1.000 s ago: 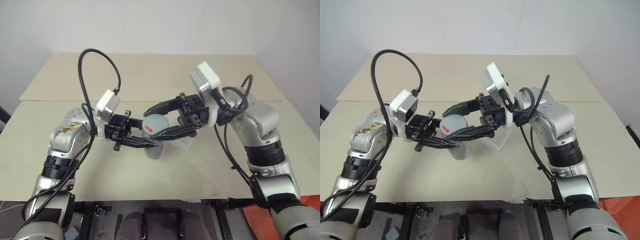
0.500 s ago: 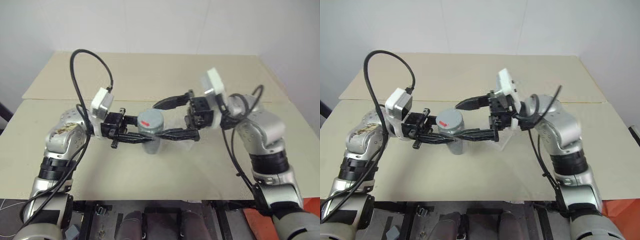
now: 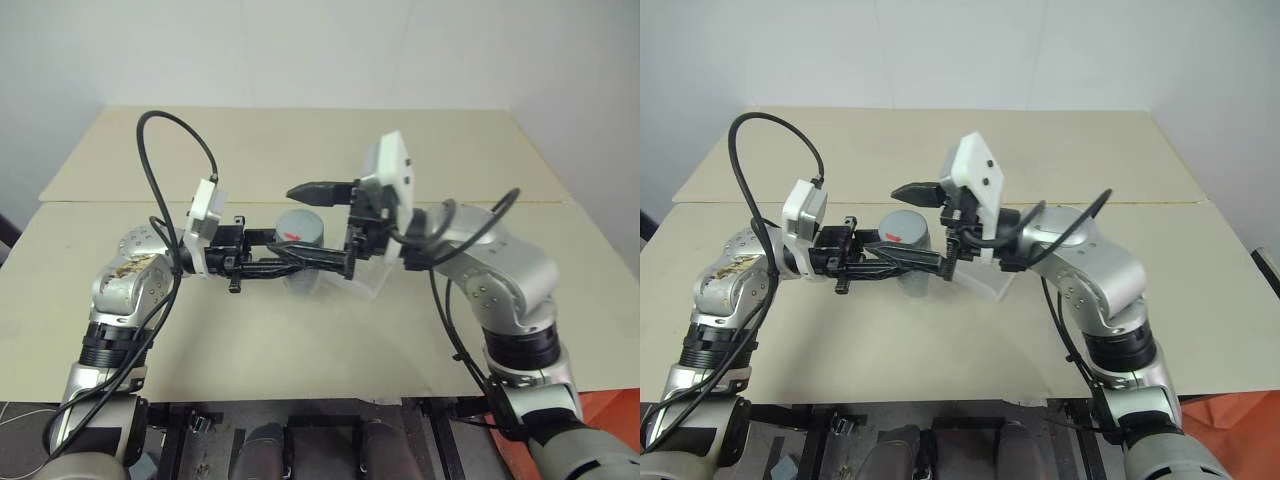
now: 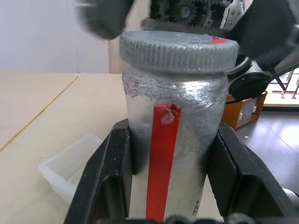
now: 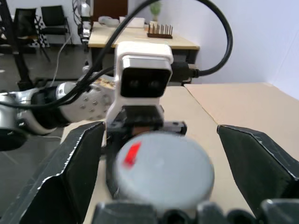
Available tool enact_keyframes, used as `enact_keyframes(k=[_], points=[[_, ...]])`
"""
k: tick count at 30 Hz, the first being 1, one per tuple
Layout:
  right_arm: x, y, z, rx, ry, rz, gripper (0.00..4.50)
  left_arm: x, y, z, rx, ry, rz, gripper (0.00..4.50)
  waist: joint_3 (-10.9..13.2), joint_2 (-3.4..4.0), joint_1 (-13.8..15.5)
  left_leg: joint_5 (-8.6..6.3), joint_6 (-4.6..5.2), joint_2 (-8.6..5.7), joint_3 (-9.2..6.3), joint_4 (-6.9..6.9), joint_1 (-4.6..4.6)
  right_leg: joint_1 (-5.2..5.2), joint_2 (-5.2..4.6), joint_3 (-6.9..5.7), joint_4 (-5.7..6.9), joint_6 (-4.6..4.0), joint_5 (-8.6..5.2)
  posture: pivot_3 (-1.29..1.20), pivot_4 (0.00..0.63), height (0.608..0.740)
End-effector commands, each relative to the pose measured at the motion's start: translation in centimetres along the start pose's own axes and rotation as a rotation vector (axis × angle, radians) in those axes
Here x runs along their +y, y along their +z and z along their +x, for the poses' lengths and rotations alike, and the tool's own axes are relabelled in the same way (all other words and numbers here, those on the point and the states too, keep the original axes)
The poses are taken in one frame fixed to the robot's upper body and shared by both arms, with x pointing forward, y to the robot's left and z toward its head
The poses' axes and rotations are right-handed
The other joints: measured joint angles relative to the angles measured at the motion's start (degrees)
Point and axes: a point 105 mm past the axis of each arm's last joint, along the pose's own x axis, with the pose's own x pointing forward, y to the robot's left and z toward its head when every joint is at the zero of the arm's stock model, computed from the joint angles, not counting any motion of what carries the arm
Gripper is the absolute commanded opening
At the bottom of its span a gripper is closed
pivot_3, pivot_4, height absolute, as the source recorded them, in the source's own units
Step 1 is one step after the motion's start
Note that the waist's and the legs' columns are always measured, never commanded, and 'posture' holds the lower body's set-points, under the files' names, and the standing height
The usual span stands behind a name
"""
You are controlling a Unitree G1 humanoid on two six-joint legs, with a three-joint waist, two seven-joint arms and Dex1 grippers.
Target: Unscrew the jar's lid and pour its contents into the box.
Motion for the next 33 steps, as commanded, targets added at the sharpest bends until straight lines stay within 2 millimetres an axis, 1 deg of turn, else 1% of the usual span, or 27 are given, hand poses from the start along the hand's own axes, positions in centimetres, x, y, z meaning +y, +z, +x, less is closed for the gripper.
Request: enact_keyframes(k=[1, 3, 8, 14, 18, 22, 26, 27, 30, 31, 33], points=[[-0.9, 0.3, 0.5, 0.003, -0.045, -0.029, 4.49, -0.4, 0.9, 0.1, -0.007, -0.012, 0.039, 1.86, 0.00, 0.00, 0.19, 0.00, 0.00, -0.01, 0.00, 0.00, -0.01, 0.01, 0.00, -0.01, 0.01, 0.00, 0.00, 0.00, 0.150, 0.740], [-1.4, 0.2, 0.5, 0.008, -0.060, -0.024, 4.49, -0.4, 1.0, 0.0, -0.007, -0.011, 0.040, 1.86, 0.00, 0.00, 0.25, -0.02, 0.02, 0.00, -0.03, 0.00, -0.08, 0.01, 0.00, -0.06, 0.03, 0.00, 0.00, 0.00, 0.150, 0.740], [-2.2, -0.1, -0.7, 0.021, -0.091, -0.021, 4.49, -0.4, 1.2, -0.6, -0.004, -0.002, 0.044, 1.86, 0.00, 0.00, 0.11, -0.03, 0.05, 0.00, -0.01, -0.01, -0.13, 0.00, 0.00, -0.06, 0.00, 0.01, 0.00, 0.00, 0.150, 0.740], [-3.8, -0.1, -3.6, 0.037, -0.162, -0.025, 4.49, -0.5, 1.5, -1.4, 0.002, 0.004, 0.052, 1.86, 0.00, 0.00, 0.11, -0.03, 0.05, 0.01, -0.02, -0.01, -0.12, -0.01, 0.00, -0.07, -0.01, 0.01, 0.00, 0.00, 0.150, 0.740], [-4.5, -0.1, -4.9, 0.048, -0.192, -0.030, 4.49, -0.7, 1.7, -1.8, 0.008, 0.004, 0.056, 1.86, 0.00, 0.00, 0.10, -0.03, 0.06, 0.01, -0.02, -0.01, -0.12, -0.01, 0.00, -0.06, -0.03, 0.01, 0.00, 0.00, 0.150, 0.740], [-4.6, 0.1, -5.7, 0.046, -0.200, -0.032, 4.49, -0.9, 1.7, -1.9, 0.012, 0.002, 0.057, 1.86, 0.00, 0.00, 0.26, -0.03, 0.06, 0.00, -0.01, 0.00, -0.13, 0.00, -0.02, -0.06, -0.06, 0.01, 0.00, 0.00, 0.150, 0.740], [-4.2, 0.2, -6.1, 0.043, -0.179, -0.033, 4.49, -0.8, 1.8, -2.0, 0.015, 0.009, 0.058, 1.86, 0.00, 0.00, -0.10, -0.03, 0.05, 0.02, 0.00, -0.03, -0.12, -0.03, 0.01, -0.04, -0.05, 0.01, 0.00, 0.00, 0.150, 0.740], [-3.8, 0.3, -6.1, 0.041, -0.156, -0.037, 4.49, -0.7, 1.8, -1.9, 0.010, 0.016, 0.057, 1.86, 0.00, 0.00, -0.12, -0.03, 0.06, 0.02, 0.01, -0.03, -0.12, -0.03, 0.01, -0.03, -0.05, 0.01, 0.00, 0.00, 0.150, 0.740], [-1.5, 1.4, -5.2, -0.007, -0.025, -0.026, 4.49, -0.1, 1.7, -1.6, -0.003, 0.040, 0.054, 1.86, 0.00, 0.00, 0.03, -0.03, 0.05, 0.03, -0.01, -0.03, -0.12, -0.03, 0.00, -0.04, -0.06, 0.01, 0.00, 0.00, 0.150, 0.740], [-1.0, 1.6, -5.0, -0.018, 0.000, -0.023, 4.49, -0.1, 1.6, -1.5, -0.005, 0.042, 0.053, 1.86, 0.00, 0.00, 0.04, -0.03, 0.06, 0.02, -0.01, -0.03, -0.12, -0.03, 0.00, -0.03, -0.06, 0.01, 0.00, 0.00, 0.150, 0.740], [0.2, 2.1, -3.7, -0.041, 0.044, -0.030, 4.49, 0.1, 1.4, -1.0, -0.010, 0.040, 0.048, 1.86, 0.00, 0.00, 0.01, -0.04, 0.06, 0.03, -0.02, -0.02, -0.12, -0.02, 0.00, -0.04, -0.04, 0.01, 0.00, 0.00, 0.150, 0.740]])
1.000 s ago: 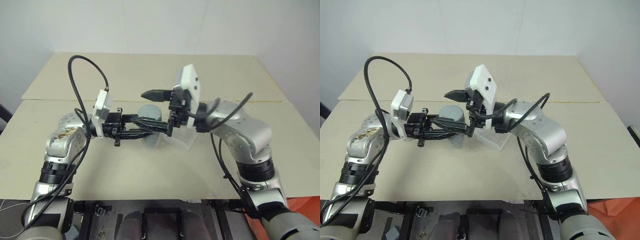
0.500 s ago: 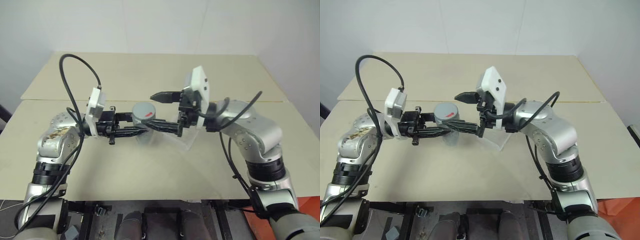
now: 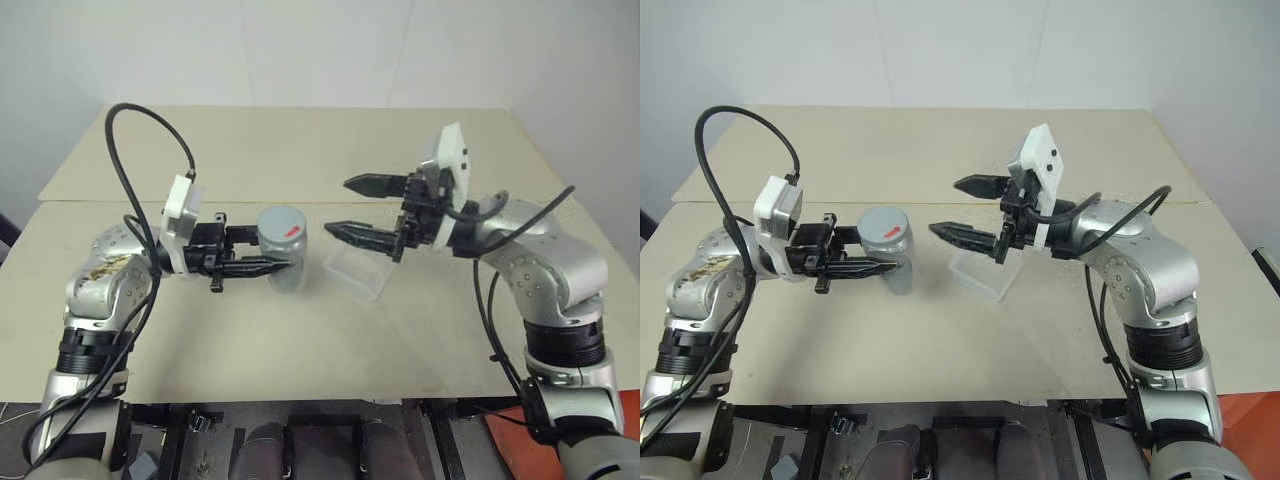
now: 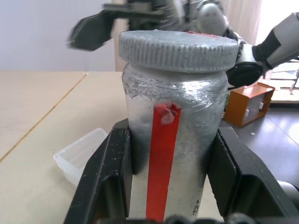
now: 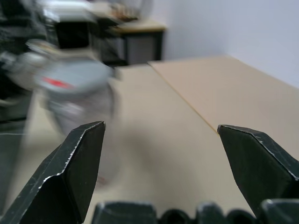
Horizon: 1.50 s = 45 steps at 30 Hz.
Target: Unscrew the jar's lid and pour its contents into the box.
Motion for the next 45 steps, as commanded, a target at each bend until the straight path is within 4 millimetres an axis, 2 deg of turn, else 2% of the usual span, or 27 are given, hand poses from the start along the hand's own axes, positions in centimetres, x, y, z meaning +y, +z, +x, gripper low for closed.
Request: enact_keyframes(k=[1, 7, 13, 16, 27, 33, 37, 39, 42, 45], points=[[2.4, 2.2, 1.6, -0.072, 0.093, -0.053, 4.49, 0.4, 0.6, 0.7, -0.015, -0.001, 0.030, 1.86, 0.00, 0.00, -0.05, 0.00, 0.00, 0.00, 0.00, 0.00, 0.01, 0.00, 0.00, 0.01, 0.00, 0.00, 0.00, 0.00, 0.150, 0.740], [2.2, 1.7, 4.7, -0.041, 0.071, -0.077, 4.49, 0.5, 0.5, 1.4, -0.025, -0.026, 0.028, 1.86, 0.00, 0.00, -0.05, 0.02, -0.04, -0.01, 0.00, 0.03, 0.04, -0.02, 0.00, 0.01, 0.03, -0.01, 0.00, 0.00, 0.150, 0.740], [1.4, 1.0, 6.4, -0.020, 0.045, -0.071, 4.49, 0.3, 0.8, 1.5, -0.030, -0.034, 0.034, 1.86, 0.00, 0.00, 0.03, 0.02, -0.03, -0.03, 0.00, 0.01, 0.01, -0.02, 0.00, -0.02, 0.09, 0.00, 0.00, 0.00, 0.150, 0.740], [0.7, 1.0, 5.9, -0.030, 0.024, -0.052, 4.49, 0.2, 0.8, 1.3, -0.029, -0.030, 0.035, 1.86, 0.00, 0.00, 0.06, 0.01, -0.02, -0.03, 0.01, 0.01, -0.02, -0.02, 0.00, -0.01, 0.08, 0.00, 0.00, 0.00, 0.150, 0.740], [-1.8, 1.2, 0.8, -0.043, -0.059, -0.036, 4.49, 0.0, 0.7, 0.3, -0.014, -0.011, 0.032, 1.86, 0.00, 0.00, 0.03, 0.00, 0.00, -0.02, 0.00, 0.01, -0.02, -0.01, 0.00, -0.02, 0.04, 0.00, 0.00, 0.00, 0.150, 0.740], [-1.8, 0.9, -0.3, -0.020, -0.064, -0.052, 4.49, -0.1, 0.8, 0.2, -0.009, -0.015, 0.035, 1.86, 0.00, 0.00, 0.05, 0.00, 0.00, -0.01, 0.01, 0.01, -0.02, -0.01, 0.00, -0.02, 0.00, 0.00, 0.00, 0.00, 0.150, 0.740], [-1.1, 1.0, -0.5, -0.021, -0.026, -0.070, 4.49, 0.2, 0.8, 0.1, -0.009, -0.007, 0.037, 1.86, 0.00, 0.00, 0.02, 0.00, 0.00, -0.02, 0.02, 0.01, -0.02, -0.02, 0.00, 0.00, 0.00, 0.00, 0.00, 0.00, 0.150, 0.740], [-0.1, 1.6, -0.3, -0.043, 0.024, -0.078, 4.49, 0.4, 0.8, 0.3, -0.012, -0.001, 0.039, 1.86, 0.00, 0.00, -0.01, 0.00, 0.00, -0.02, 0.03, 0.01, -0.01, -0.02, 0.00, 0.01, 0.00, 0.00, 0.00, 0.00, 0.150, 0.740], [1.7, 2.3, 1.1, -0.082, 0.100, -0.084, 4.49, 0.5, 0.7, 0.6, -0.017, -0.004, 0.038, 1.86, 0.00, 0.00, 0.00, 0.00, 0.00, 0.00, 0.01, 0.00, -0.01, -0.03, 0.00, 0.00, 0.00, 0.00, 0.00, 0.00, 0.150, 0.740], [2.2, 2.4, 3.0, -0.095, 0.116, -0.084, 4.49, 0.4, 0.7, 0.9, -0.022, -0.014, 0.038, 1.86, 0.00, 0.00, -0.11, 0.00, 0.00, -0.01, 0.01, 0.02, -0.01, -0.03, 0.00, 0.01, 0.02, 0.00, 0.00, 0.00, 0.150, 0.740]])
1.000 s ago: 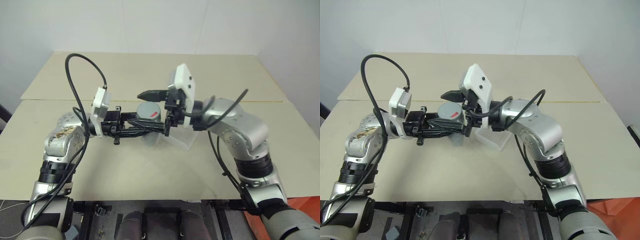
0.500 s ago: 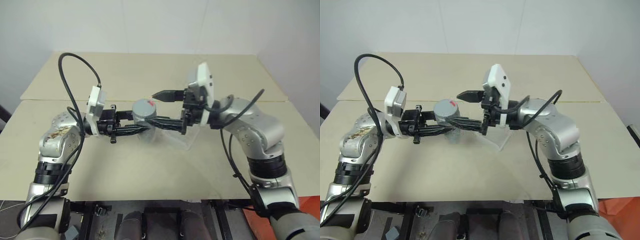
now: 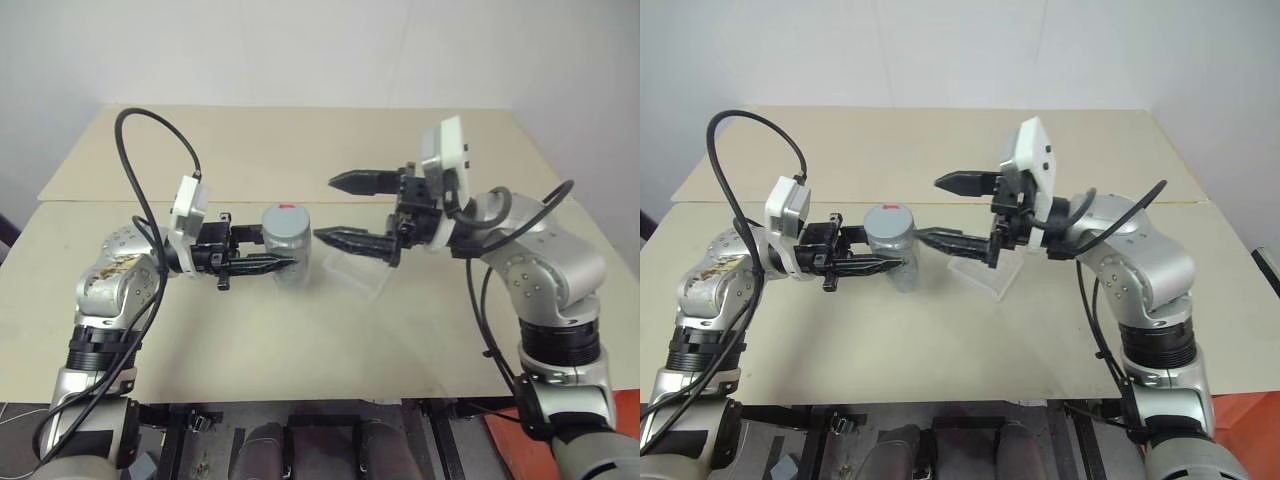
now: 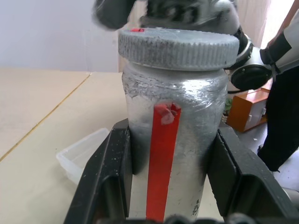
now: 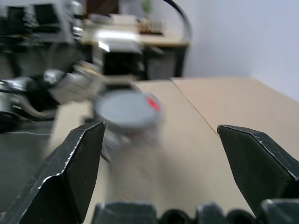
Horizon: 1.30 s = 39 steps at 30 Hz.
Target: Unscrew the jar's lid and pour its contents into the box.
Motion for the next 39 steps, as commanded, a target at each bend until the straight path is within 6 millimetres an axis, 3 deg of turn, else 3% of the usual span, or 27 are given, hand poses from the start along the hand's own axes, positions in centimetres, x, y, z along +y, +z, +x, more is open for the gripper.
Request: enact_keyframes(k=[1, 9, 23, 32, 39], points=[[0.7, 1.0, 2.3, -0.024, 0.027, -0.051, 4.49, -0.1, 1.1, 0.5, -0.015, -0.022, 0.052, 1.86, 0.00, 0.00, -0.04, 0.00, 0.00, 0.00, 0.00, 0.02, 0.01, 0.00, 0.00, 0.01, 0.01, 0.00, 0.00, 0.00, 0.150, 0.740], [-0.2, -0.2, 4.9, 0.029, -0.021, -0.065, 4.49, -0.2, 1.1, 0.5, -0.017, -0.025, 0.054, 1.86, 0.00, 0.00, 0.15, 0.02, -0.03, -0.02, 0.00, 0.01, 0.00, 0.00, 0.00, -0.02, 0.11, 0.00, 0.00, 0.00, 0.150, 0.740], [-1.8, 0.1, 0.7, 0.033, -0.085, -0.057, 4.49, -0.3, 1.1, -0.1, -0.008, -0.013, 0.050, 1.86, 0.00, 0.00, 0.11, 0.00, -0.01, -0.01, 0.00, 0.00, -0.01, 0.00, 0.00, -0.03, 0.04, 0.00, 0.00, 0.00, 0.150, 0.740], [-0.6, -0.1, -0.4, 0.048, -0.017, -0.055, 4.49, -0.3, 1.1, 0.0, -0.006, -0.019, 0.048, 1.86, 0.00, 0.00, 0.14, 0.00, 0.00, -0.01, 0.00, 0.00, -0.01, 0.01, 0.00, -0.03, 0.01, 0.00, 0.00, 0.00, 0.150, 0.740], [0.7, 0.6, -0.2, 0.010, 0.052, -0.039, 4.49, -0.3, 1.0, 0.1, -0.007, -0.027, 0.043, 1.86, 0.00, 0.00, 0.10, 0.00, 0.00, 0.00, 0.00, 0.00, -0.01, 0.00, 0.00, -0.02, 0.00, 0.00, 0.00, 0.00, 0.150, 0.740]])
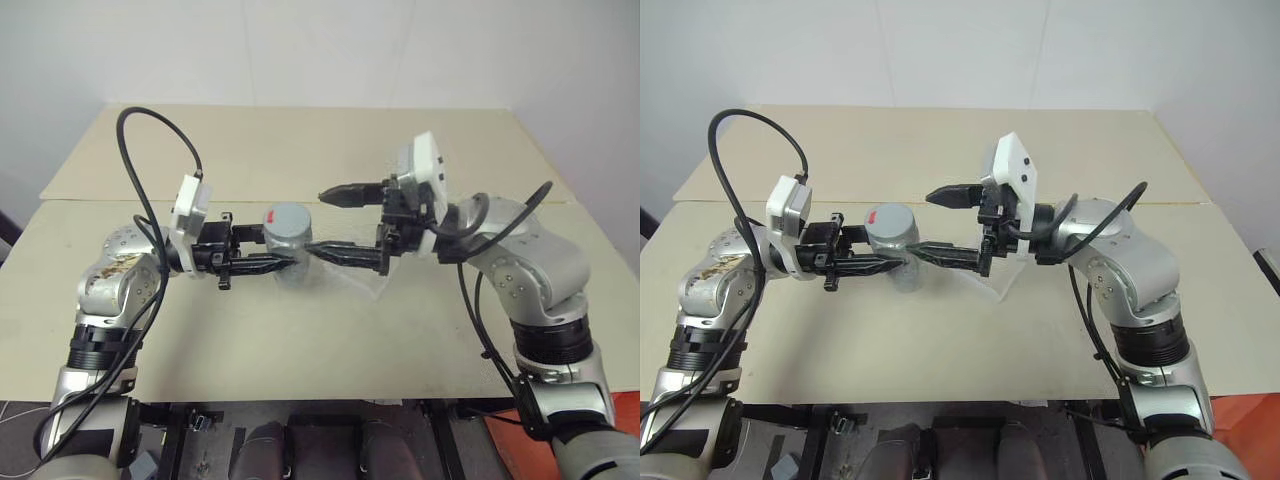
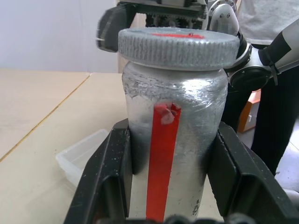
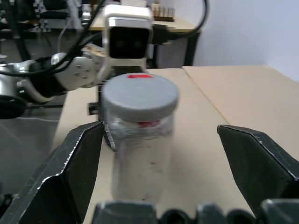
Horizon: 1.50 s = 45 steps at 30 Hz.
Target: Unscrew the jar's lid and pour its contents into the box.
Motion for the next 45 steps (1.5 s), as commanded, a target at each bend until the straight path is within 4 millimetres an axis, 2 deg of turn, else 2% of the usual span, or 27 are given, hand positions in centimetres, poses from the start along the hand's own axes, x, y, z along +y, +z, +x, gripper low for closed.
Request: enact_keyframes(k=[1, 14, 17, 21, 23, 27, 31, 33, 37, 41, 45], points=[[0.6, 1.9, 0.0, -0.067, 0.019, -0.053, 4.49, -0.3, 0.9, 0.3, -0.013, -0.023, 0.039, 1.86, 0.00, 0.00, -0.01, 0.00, 0.00, 0.00, 0.00, 0.00, 0.00, 0.00, 0.00, 0.00, 0.00, 0.00, 0.00, 0.00, 0.150, 0.740], [0.2, 1.4, 3.0, -0.040, 0.007, -0.029, 4.49, -0.4, 0.9, 0.3, -0.011, -0.024, 0.044, 1.86, 0.00, 0.00, 0.05, 0.01, -0.01, -0.01, 0.00, 0.00, 0.01, 0.00, 0.00, -0.01, 0.04, 0.00, 0.00, 0.00, 0.150, 0.740], [0.3, 1.4, 3.2, -0.033, 0.011, -0.023, 3.96, -0.4, 0.9, 0.3, -0.008, -0.019, 0.047, 1.86, 0.00, 0.00, 0.02, 0.00, -0.01, -0.01, 0.00, 0.00, 0.01, 0.01, 0.00, -0.01, 0.05, 0.00, 0.00, 0.00, 0.150, 0.740], [0.3, 1.4, 3.3, -0.031, 0.019, -0.016, 2.76, -0.4, 0.9, 0.2, -0.006, -0.014, 0.050, 1.86, 0.00, 0.00, -0.01, 0.01, -0.01, 0.00, 0.00, 0.00, 0.01, 0.00, 0.00, -0.01, 0.04, 0.00, 0.00, 0.00, 0.150, 0.740], [0.3, 1.5, 3.3, -0.036, 0.022, -0.012, 2.76, -0.4, 0.9, 0.1, -0.006, -0.013, 0.051, 1.86, 0.00, 0.00, 0.01, 0.01, -0.01, 0.00, 0.00, 0.00, 0.01, 0.00, 0.00, -0.01, 0.04, 0.00, 0.00, 0.00, 0.150, 0.740], [-0.3, 3.1, 2.6, -0.120, 0.006, 0.053, 2.76, -0.4, 0.8, 0.1, -0.002, -0.010, 0.048, 1.86, 0.00, 0.00, 0.00, 0.01, -0.01, 0.00, 0.00, 0.00, 0.01, 0.00, 0.00, -0.01, 0.05, 0.00, 0.00, 0.00, 0.150, 0.740], [-1.8, 6.1, 1.0, -0.268, -0.041, 0.163, 2.76, -0.3, 0.3, 0.1, 0.011, -0.009, 0.040, 1.86, 0.01, 0.01, 0.01, 0.01, -0.02, 0.00, 0.00, 0.00, 0.00, -0.01, 0.00, 0.01, 0.09, 0.00, 0.01, 0.00, 0.150, 0.740], [-2.3, 6.5, 0.3, -0.281, -0.073, 0.164, 2.76, -0.2, 0.2, 0.1, 0.012, -0.005, 0.039, 1.86, 0.00, 0.01, 0.16, 0.01, -0.02, 0.01, -0.02, -0.01, 0.01, 0.01, 0.00, -0.03, 0.09, -0.01, 0.01, 0.00, 0.150, 0.740], [-3.5, 5.1, -1.1, -0.222, -0.212, 0.110, 2.76, 0.1, 0.3, 0.2, 0.005, 0.014, 0.046, 1.86, 0.00, 0.01, 0.10, -0.01, 0.01, 0.00, -0.01, -0.03, 0.01, 0.05, -0.01, -0.03, 0.03, 0.00, 0.01, 0.00, 0.150, 0.740], [-5.8, 0.2, -5.3, -0.060, -0.554, 0.005, 2.76, 1.1, 0.6, 0.2, -0.007, 0.083, 0.067, 1.86, 0.00, 0.01, 0.51, -0.01, 0.01, -0.05, -0.03, -0.03, -0.01, 0.06, -0.03, -0.05, 0.01, 0.01, 0.00, 0.00, 0.150, 0.740], [-6.2, -5.6, -10.4, 0.138, -0.811, 0.004, 2.76, 2.4, 0.5, 0.2, 0.006, 0.180, 0.081, 1.86, 0.01, 0.01, 0.68, -0.01, 0.01, -0.06, -0.01, -0.03, -0.02, 0.06, -0.03, -0.02, -0.03, 0.03, -0.01, 0.00, 0.150, 0.740]])
